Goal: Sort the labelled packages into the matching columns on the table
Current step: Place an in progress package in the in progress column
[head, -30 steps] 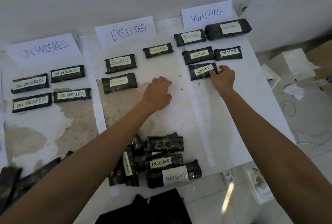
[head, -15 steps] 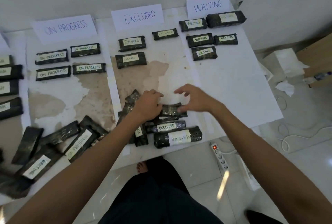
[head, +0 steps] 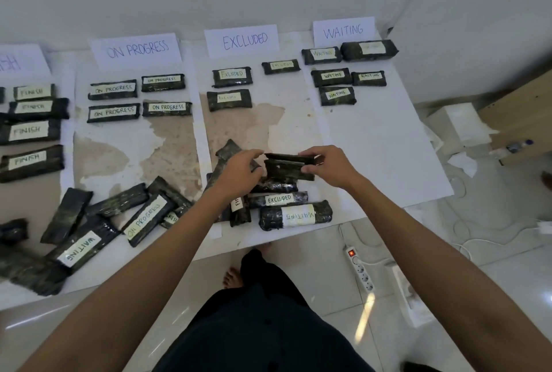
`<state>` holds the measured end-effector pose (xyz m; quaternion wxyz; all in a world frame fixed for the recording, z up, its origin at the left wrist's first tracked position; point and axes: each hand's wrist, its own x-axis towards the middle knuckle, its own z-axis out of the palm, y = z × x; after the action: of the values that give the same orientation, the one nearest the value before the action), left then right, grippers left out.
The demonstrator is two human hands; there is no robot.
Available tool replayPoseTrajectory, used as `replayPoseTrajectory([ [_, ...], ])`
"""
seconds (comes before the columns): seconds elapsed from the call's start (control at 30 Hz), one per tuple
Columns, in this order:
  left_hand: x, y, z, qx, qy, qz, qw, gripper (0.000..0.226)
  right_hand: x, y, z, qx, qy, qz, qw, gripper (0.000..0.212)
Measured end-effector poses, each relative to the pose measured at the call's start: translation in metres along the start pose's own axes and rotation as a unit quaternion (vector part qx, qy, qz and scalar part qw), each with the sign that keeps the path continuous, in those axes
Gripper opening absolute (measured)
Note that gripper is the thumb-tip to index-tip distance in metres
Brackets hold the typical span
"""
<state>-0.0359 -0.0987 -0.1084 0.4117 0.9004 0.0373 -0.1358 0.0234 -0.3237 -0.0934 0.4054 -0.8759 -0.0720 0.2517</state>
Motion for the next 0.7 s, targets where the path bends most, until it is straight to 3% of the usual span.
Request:
replayPoseTrajectory([
  [0.13,-0.002,0.005,-0.003,-0.019,-0.008,-0.010,1.000,0.044,0.000,0.005,0.003,0.017,0.049,0.038,0.998,0.019],
  [0.27,-0.004,0.010,-0.005,-0.034,-0.003,-0.013,0.999,0.045,-0.005,0.000,0.005,0.167,0.084,0.075,0.980,0.017],
  [0.4,-0.006,0.017,-0.012,-0.067,0.006,-0.020,0.998,0.046,-0.015,-0.013,0.004,0.240,0.065,0.073,0.966,0.017],
  [0.6,-0.009,0.024,-0.021,-0.133,0.019,-0.031,0.990,0.048,-0.022,-0.030,0.003,0.246,0.045,0.061,0.966,0.023],
  [0.7,-0.011,0.021,-0.023,-0.157,0.034,-0.042,0.986,0.046,-0.020,-0.034,0.004,0.173,0.049,0.031,0.983,0.035],
])
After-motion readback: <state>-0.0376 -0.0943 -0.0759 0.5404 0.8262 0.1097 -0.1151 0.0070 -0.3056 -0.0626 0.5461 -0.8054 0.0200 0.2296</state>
